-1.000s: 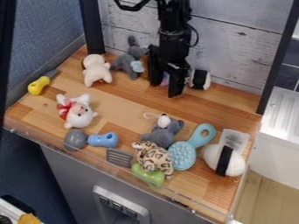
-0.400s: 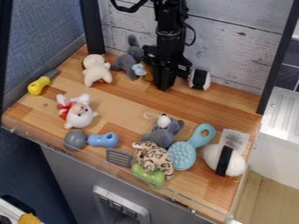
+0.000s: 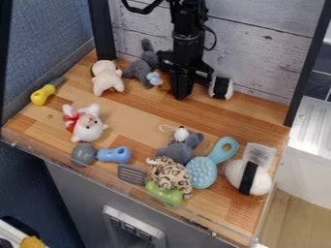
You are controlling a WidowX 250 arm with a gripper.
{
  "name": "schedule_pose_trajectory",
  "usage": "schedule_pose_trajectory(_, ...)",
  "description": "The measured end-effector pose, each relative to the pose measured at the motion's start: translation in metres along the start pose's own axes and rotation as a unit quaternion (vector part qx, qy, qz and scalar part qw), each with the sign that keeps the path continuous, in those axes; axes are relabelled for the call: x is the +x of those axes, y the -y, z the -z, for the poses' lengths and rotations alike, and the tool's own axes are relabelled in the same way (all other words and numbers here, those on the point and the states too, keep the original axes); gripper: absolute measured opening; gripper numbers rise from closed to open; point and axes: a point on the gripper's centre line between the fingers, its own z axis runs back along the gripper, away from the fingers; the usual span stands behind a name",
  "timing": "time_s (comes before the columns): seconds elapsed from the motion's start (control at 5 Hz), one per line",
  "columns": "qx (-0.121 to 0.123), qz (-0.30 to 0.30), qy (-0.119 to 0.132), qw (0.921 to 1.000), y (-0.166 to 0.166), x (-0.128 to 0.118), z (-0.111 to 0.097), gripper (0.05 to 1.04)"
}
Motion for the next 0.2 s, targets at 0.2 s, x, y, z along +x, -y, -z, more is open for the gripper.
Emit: schedule_pose_trajectory(0.2,-0.003,0.039,-0.010,0.9992,0.0006,-0.0025,-0.0004,0.058)
